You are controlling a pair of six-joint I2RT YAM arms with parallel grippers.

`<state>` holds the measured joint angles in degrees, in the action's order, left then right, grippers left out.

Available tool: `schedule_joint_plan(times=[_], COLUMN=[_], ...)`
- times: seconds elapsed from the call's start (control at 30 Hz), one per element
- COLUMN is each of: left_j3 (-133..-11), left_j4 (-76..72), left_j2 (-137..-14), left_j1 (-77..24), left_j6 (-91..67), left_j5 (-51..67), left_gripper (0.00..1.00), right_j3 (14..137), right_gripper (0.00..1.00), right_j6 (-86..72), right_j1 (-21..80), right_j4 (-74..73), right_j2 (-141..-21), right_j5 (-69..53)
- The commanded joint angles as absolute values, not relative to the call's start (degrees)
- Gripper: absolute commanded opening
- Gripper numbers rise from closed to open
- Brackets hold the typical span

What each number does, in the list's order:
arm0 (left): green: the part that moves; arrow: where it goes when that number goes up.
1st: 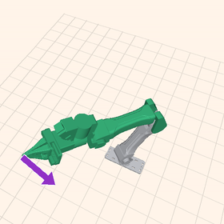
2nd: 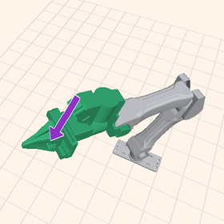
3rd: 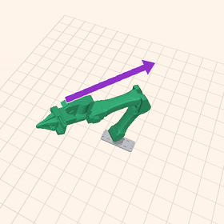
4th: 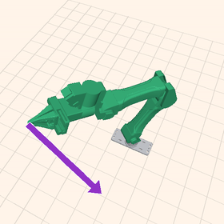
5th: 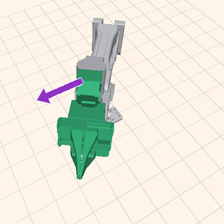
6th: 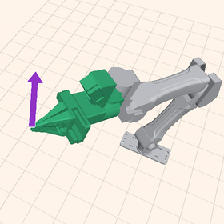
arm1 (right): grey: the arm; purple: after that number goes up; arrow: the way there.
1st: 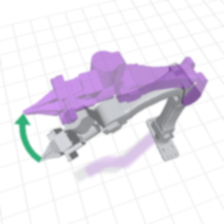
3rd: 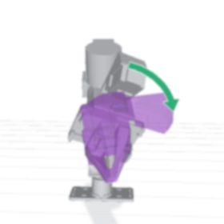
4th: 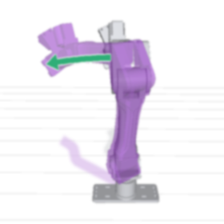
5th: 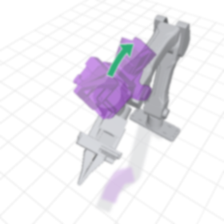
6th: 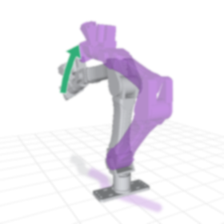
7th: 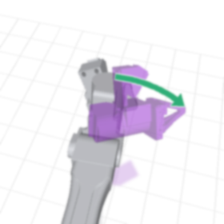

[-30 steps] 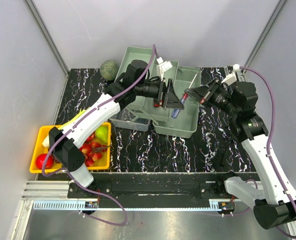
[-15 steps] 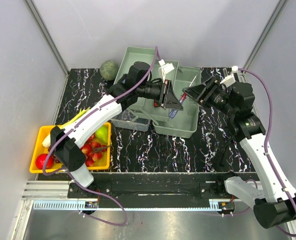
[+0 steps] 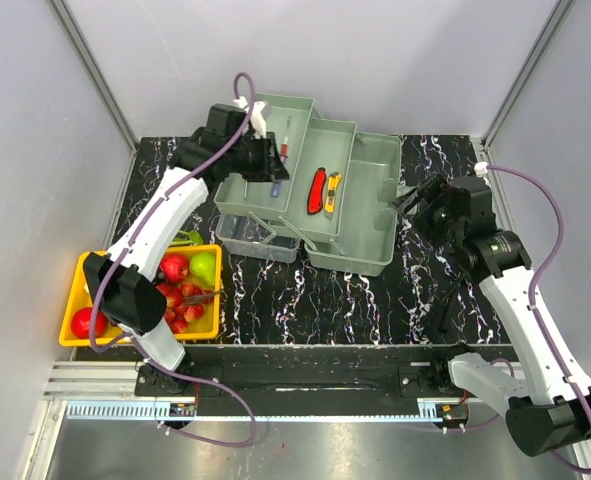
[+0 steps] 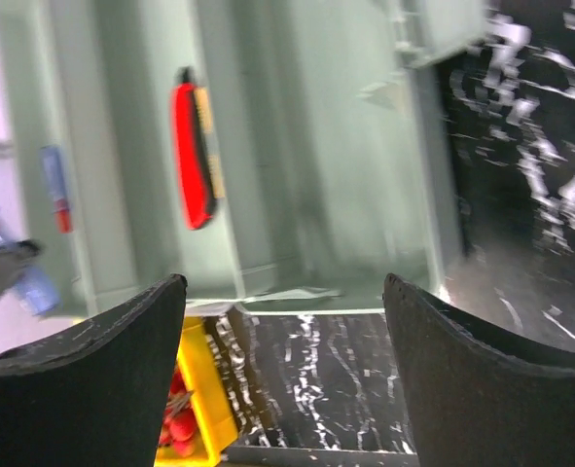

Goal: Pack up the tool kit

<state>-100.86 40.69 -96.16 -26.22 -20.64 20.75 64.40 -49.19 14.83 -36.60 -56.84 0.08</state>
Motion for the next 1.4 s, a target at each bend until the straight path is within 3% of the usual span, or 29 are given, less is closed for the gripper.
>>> schedule_joint_plan(times=[0.0,0.3,0.47,0.67,1.03,1.37], left_j3=[-103.97,-112.58,-110.92,-110.3,-111.36,-106.28], left_j4=[42.28,48.07,47.64,46.67,44.04,41.76], left_j2=[-96.41,-106.25,-106.44,-104.68,-94.32,-84.03], left_j1=[-22.68,-22.24,-22.24,-22.15,-22.24,-22.24], left_j6=[-18.28,-14.07,-13.97,-14.59,-13.89,-17.04], left_j5=[12.4,4.58,1.14,1.49,4.83,14.05], left_gripper=[0.04,0.11,0.2,0.52,0.68,0.91], right_j3=[64.87,58.8,57.04,55.55,51.42,43.08], right_gripper=[0.85,0.84,0.83,0.83,0.83,0.85], right_j6=[-52.81,-61.34,-63.1,-63.46,-59.95,-58.45], right_j1=[14.77,14.5,13.63,12.83,7.83,-1.3], right_j4=[-49.37,-57.48,-58.8,-58.89,-57.31,-50.9], right_j2=[-58.44,-57.13,-57.48,-57.92,-59.14,-64.94], right_j5=[15.18,27.15,28.3,27.25,25.4,17.07])
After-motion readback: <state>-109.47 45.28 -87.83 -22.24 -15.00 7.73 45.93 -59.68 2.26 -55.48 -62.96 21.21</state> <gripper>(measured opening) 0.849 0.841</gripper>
